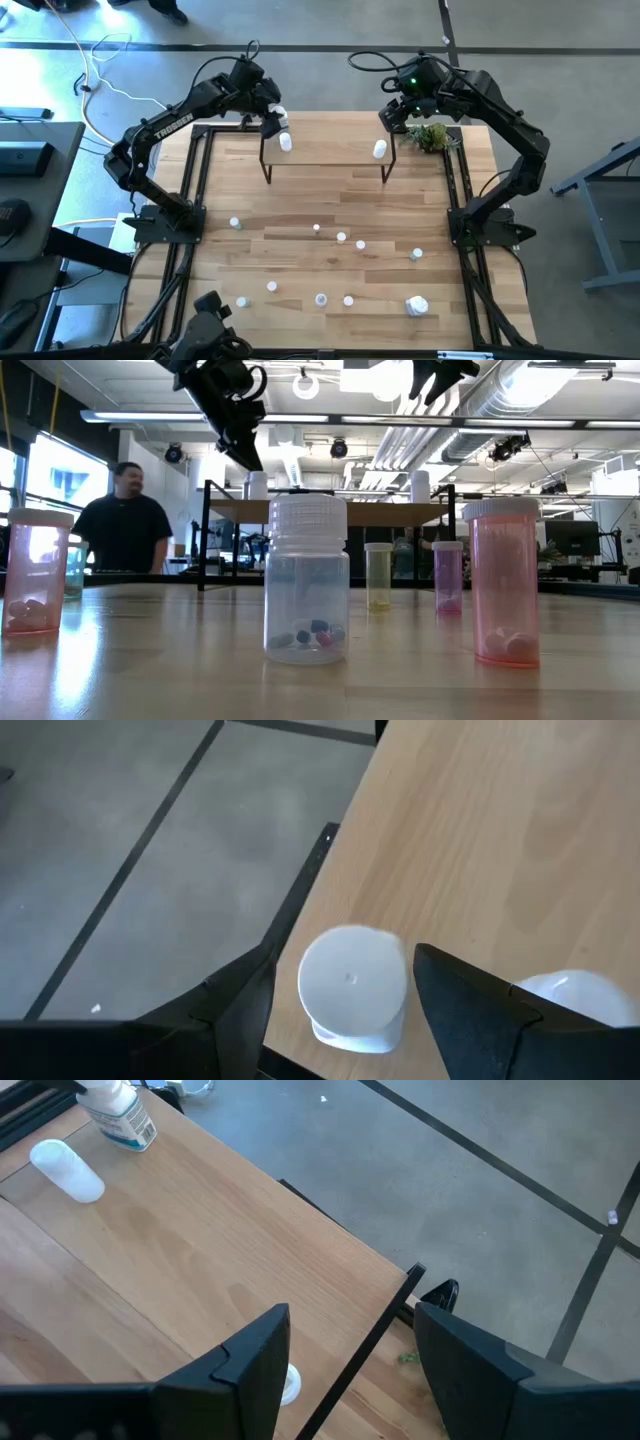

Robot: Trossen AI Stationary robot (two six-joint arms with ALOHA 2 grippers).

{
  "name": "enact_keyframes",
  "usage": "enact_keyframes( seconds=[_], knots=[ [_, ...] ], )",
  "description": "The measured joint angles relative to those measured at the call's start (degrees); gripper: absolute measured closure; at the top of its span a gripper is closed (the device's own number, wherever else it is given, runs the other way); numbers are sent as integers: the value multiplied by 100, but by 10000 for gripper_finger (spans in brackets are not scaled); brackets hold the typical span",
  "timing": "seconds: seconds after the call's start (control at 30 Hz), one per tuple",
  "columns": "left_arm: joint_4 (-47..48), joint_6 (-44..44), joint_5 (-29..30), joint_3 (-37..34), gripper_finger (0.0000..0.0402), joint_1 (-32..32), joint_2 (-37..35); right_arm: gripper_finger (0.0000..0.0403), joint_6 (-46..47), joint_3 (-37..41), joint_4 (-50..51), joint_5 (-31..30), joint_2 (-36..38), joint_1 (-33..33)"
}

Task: Pick and place medicine bottles onto shelf by color
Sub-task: Put the purple pill bottle on the shelf

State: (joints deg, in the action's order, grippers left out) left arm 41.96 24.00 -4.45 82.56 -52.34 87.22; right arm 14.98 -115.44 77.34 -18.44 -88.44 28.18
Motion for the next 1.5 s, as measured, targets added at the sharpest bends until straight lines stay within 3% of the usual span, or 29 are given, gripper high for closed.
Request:
enact_keyframes(
  seconds=[0.27,0.6,0.73,1.17,1.5],
  knots=[
    [765,-333,-59,797,172,91,-2,197,-6,0,0,111,0,1],
    [1444,-1157,-1317,1151,172,310,-125,197,-339,0,-7,1365,0,-11],
    [1421,-1304,-1384,736,172,610,-335,197,-217,0,-26,1453,-33,-119],
    [-110,-1931,-1350,-924,172,1791,-1547,197,593,7,86,1678,-689,-1065],
    [-526,-2043,-1339,-1671,172,2139,-2197,197,1659,7,771,1700,-1208,-1990]
  ],
)
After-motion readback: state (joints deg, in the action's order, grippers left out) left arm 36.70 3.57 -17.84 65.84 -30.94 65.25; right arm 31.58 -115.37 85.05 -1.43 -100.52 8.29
